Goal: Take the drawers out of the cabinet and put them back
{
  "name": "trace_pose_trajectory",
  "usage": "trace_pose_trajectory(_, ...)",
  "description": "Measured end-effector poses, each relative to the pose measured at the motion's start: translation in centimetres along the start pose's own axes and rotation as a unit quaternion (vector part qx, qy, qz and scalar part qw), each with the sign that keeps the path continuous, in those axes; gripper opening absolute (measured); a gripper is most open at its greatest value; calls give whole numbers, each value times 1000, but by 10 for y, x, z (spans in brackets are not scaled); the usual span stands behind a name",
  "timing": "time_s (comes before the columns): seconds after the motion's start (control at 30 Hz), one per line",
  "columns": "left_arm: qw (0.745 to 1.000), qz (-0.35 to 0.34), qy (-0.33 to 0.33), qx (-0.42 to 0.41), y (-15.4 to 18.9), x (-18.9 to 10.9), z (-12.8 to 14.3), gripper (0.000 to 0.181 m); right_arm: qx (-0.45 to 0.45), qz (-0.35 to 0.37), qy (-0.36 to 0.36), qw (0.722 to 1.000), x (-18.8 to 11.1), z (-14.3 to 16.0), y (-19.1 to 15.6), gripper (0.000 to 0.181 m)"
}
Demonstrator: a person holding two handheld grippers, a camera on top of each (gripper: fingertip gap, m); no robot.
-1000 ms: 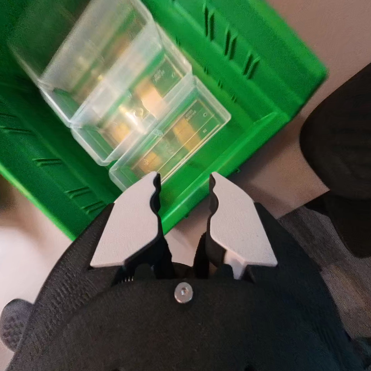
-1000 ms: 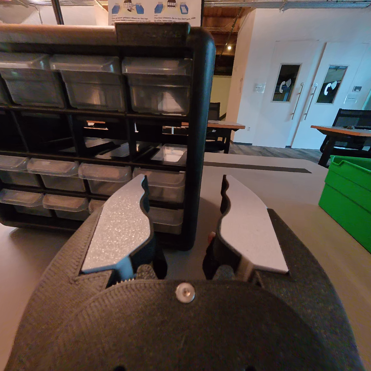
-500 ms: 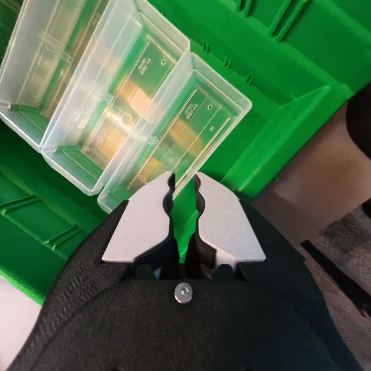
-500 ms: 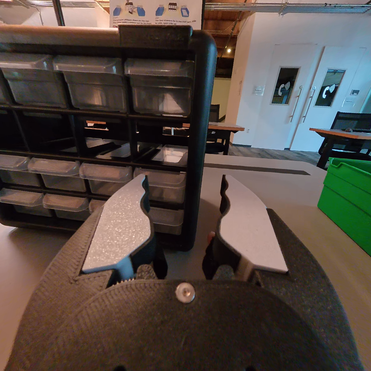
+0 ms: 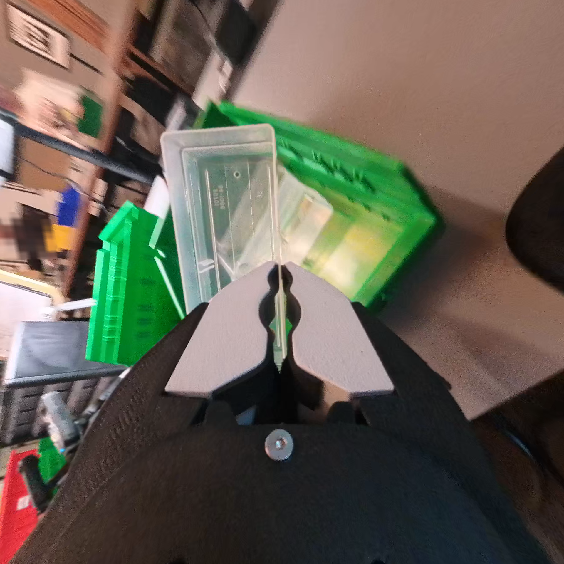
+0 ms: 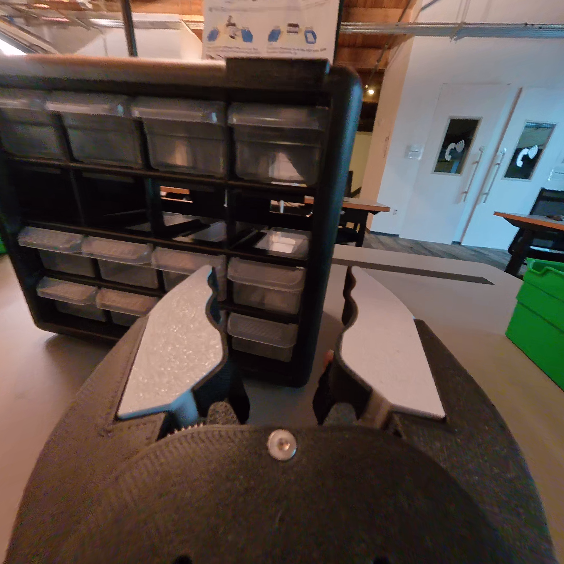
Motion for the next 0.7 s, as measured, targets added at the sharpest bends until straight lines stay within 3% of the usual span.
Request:
trace_pose_trajectory(0.03,999,-26,31,2,2,-6,-13,1,-3,-4,8,1000,-1,-2,-2,81)
trace_pose_trajectory(0.17,979,-76,190,-17,30,-30,-76,1,-7,-25,56,998,-8,-15,-9,85)
trace_pose_trajectory(0.27,935,-49,342,-79,63,-49,-128,1,5,-68,122,990,-21,-33,-18,86)
trace_pose_trajectory(0.37,859,30,483,-168,98,-68,-174,1,26,-107,194,975,-43,-55,-26,79)
trace_pose_trajectory(0.47,771,143,572,-240,135,-81,-209,1,81,-148,248,954,-66,-72,-34,65)
trace_pose_trajectory(0.6,663,271,618,-325,171,-87,-239,1,190,-250,230,921,-79,-78,-53,57)
trace_pose_trajectory(0.7,586,362,618,-379,186,-89,-254,1,293,-388,198,851,-90,-82,-79,58)
Point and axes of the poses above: each gripper's, where its closed fingertips meet, x out along the fingers, z out of its underside, y = z × x across the jaws, the point moved 4 cm from there along -x, back along the fingers, and after that the axes turned 5 degrees about -x, right-handed, at the moved point
